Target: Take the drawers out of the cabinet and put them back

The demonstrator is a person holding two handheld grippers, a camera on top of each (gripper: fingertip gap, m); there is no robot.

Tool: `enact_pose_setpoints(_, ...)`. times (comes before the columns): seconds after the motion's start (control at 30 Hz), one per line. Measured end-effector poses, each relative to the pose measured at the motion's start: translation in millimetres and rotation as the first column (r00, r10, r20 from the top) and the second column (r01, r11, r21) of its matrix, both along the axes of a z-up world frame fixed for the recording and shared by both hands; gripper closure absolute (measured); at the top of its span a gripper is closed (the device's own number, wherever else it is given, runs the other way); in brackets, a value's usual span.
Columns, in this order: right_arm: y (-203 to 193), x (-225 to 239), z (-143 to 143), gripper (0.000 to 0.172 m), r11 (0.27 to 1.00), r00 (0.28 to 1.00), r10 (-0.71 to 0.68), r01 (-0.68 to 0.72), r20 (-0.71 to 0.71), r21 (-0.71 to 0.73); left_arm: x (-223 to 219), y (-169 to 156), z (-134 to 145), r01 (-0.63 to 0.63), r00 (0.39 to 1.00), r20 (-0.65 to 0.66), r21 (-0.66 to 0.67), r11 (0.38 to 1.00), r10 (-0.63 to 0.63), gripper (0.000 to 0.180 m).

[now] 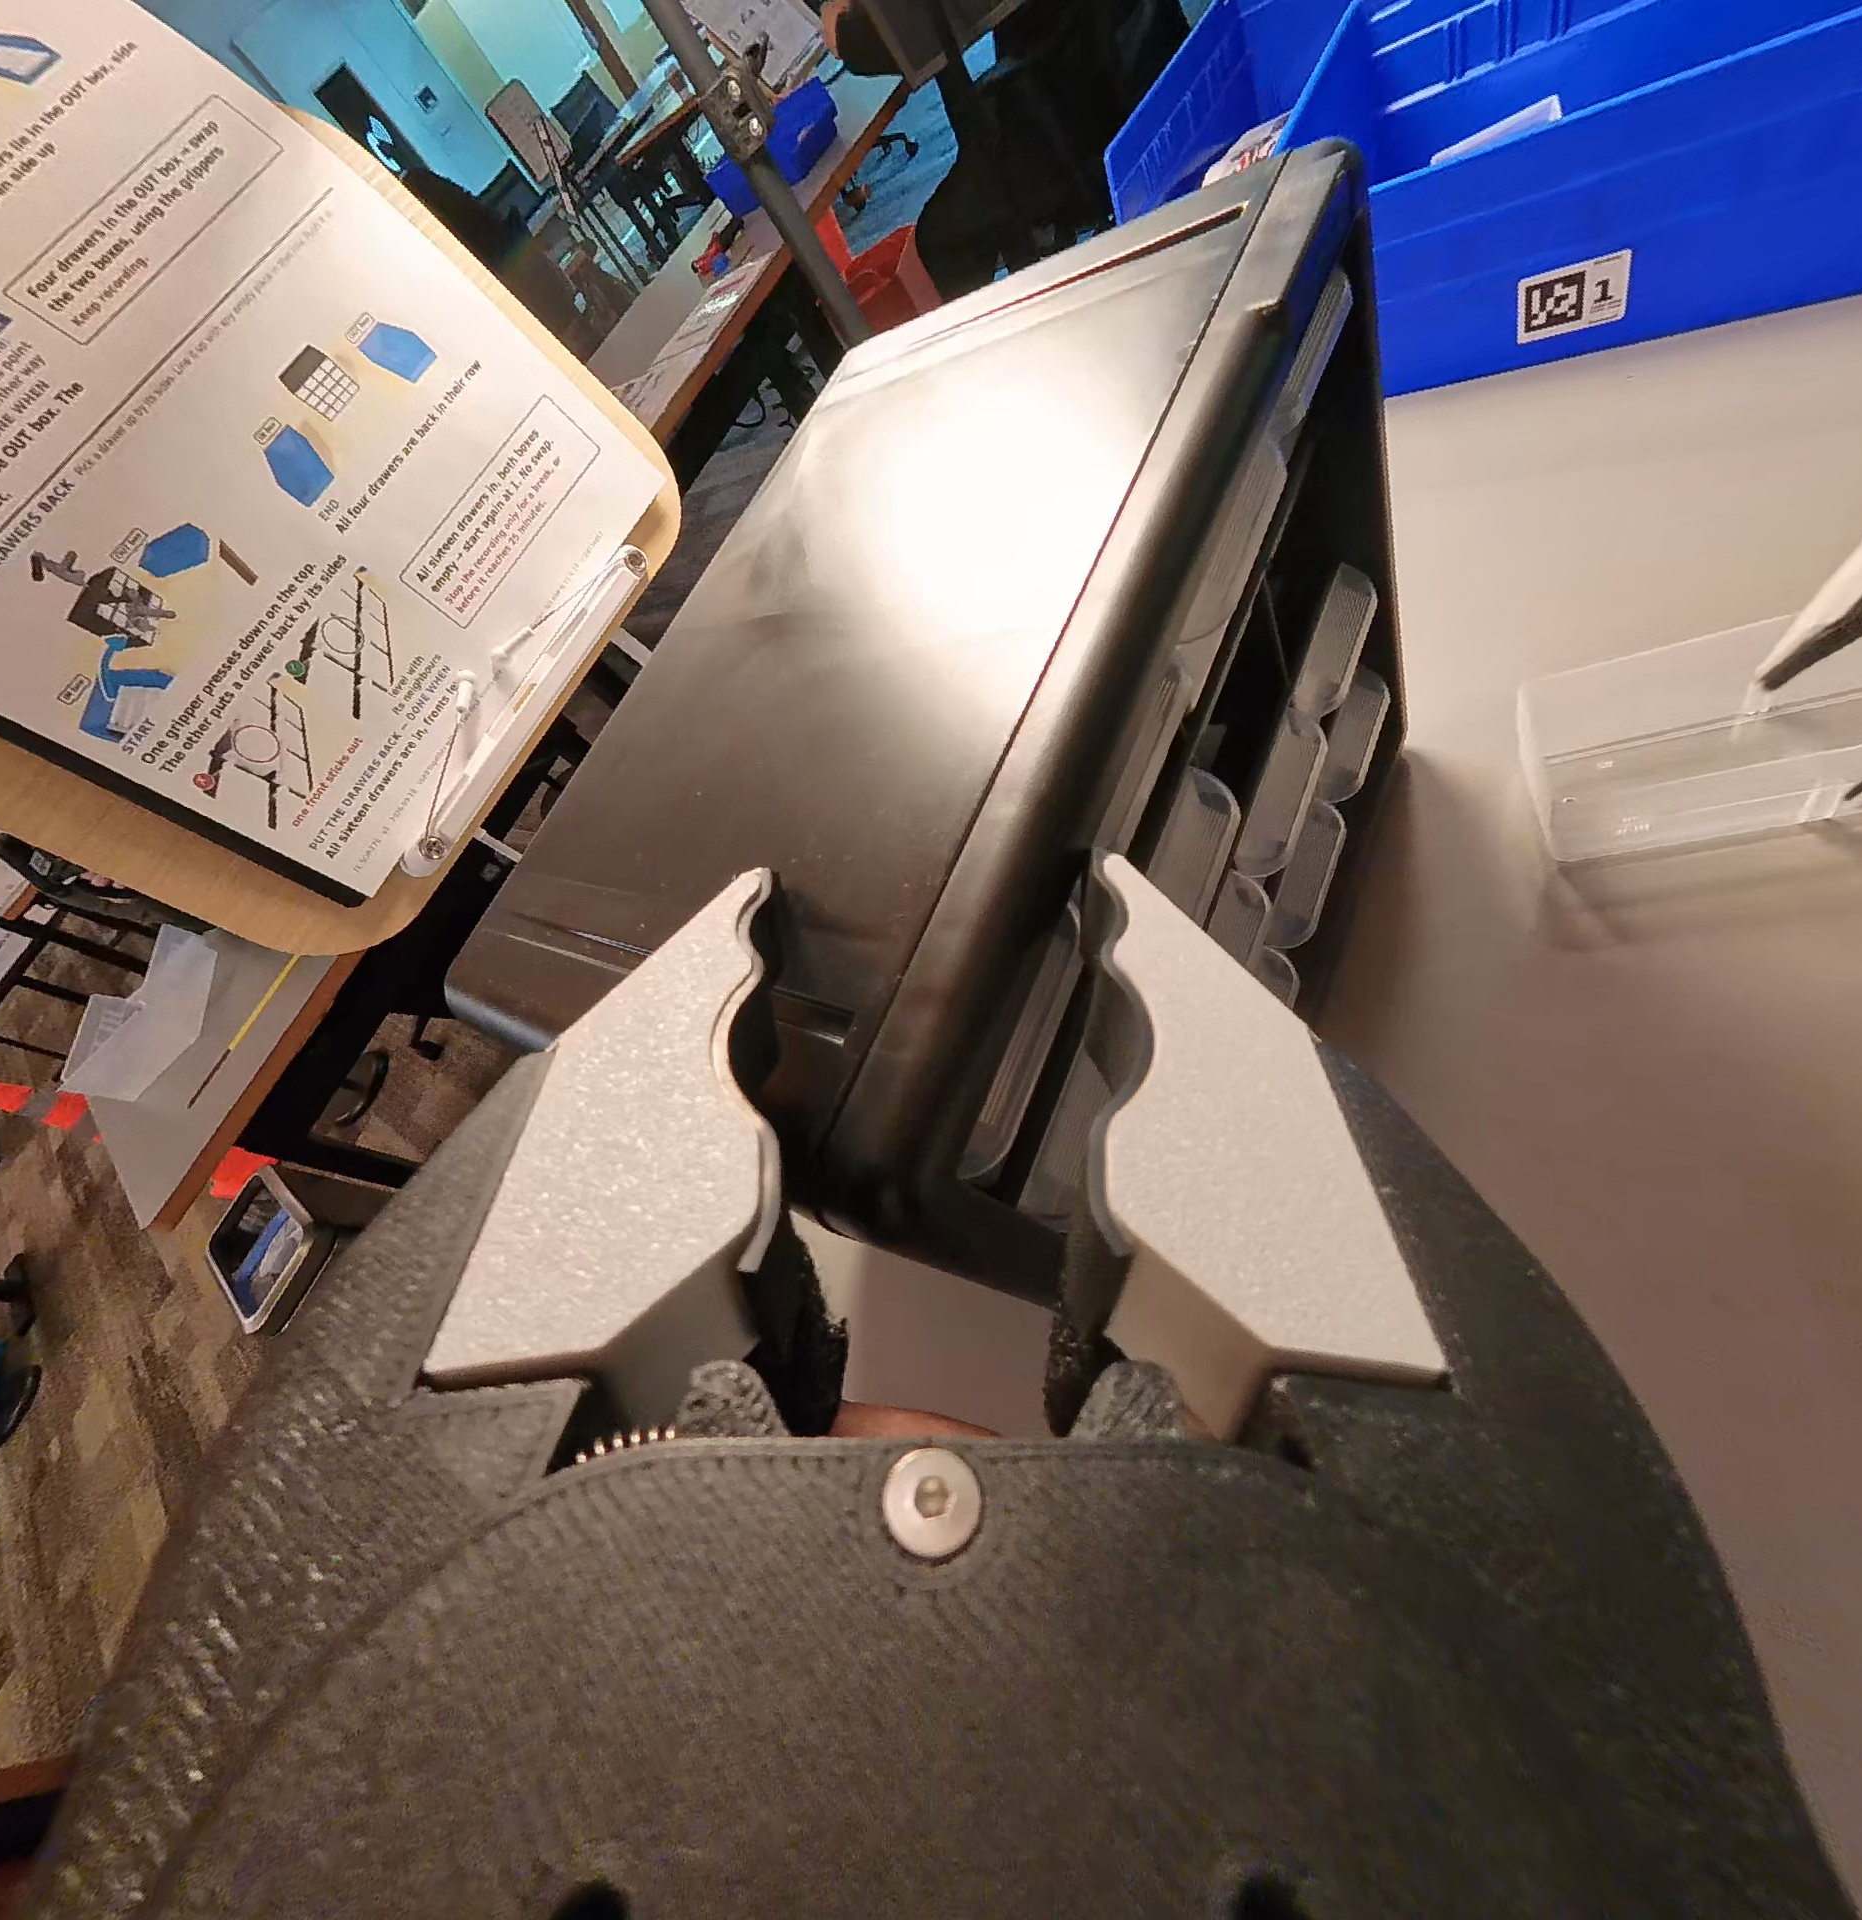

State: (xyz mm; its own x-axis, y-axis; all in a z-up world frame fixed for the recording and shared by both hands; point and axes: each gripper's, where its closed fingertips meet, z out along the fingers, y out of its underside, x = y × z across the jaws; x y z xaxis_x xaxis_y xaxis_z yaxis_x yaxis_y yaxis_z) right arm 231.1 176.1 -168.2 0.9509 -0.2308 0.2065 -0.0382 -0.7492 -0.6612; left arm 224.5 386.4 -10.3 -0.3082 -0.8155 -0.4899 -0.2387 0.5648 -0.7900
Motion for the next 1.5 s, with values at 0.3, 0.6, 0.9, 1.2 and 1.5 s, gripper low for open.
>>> enact_pose_setpoints(0.3, -23, 11, -24, 0.167, 0.961, 0.977, 0.177, -0.144, 0.121, -0.237, 0, 0, 0, 0.004, 1.0, 0.001, 0.0, 1.0, -0.004, 0.123)
enact_pose_setpoints(0.6, -122, 98, 115, 0.167, 0.996, 0.983, 0.017, -0.033, 0.185, 0.083, 0, 1, 0, 0.004, 1.0, 0.0, 0.0, 1.0, -0.004, 0.123)
enact_pose_setpoints(0.9, -202, 210, 106, 0.167, 0.982, 0.958, 0.082, -0.031, 0.273, -0.189, 0, 1, 0, 0.0, 1.0, 0.0, 0.001, 1.0, 0.0, 0.121)
enact_pose_setpoints(1.2, -227, 234, -9, 0.166, 0.703, 0.887, 0.461, -0.371, -0.009, -0.607, 0, 1, 0, -0.003, 1.0, 0.001, 0.003, 1.0, 0.003, 0.121)
enact_pose_setpoints(1.5, -233, 311, -27, 0.148, 0.563, 0.822, 0.544, -0.21, 0.167, -0.799, 0, 1, -1, -0.005, 1.0, -0.001, 0.006, 1.0, 0.005, 0.123)
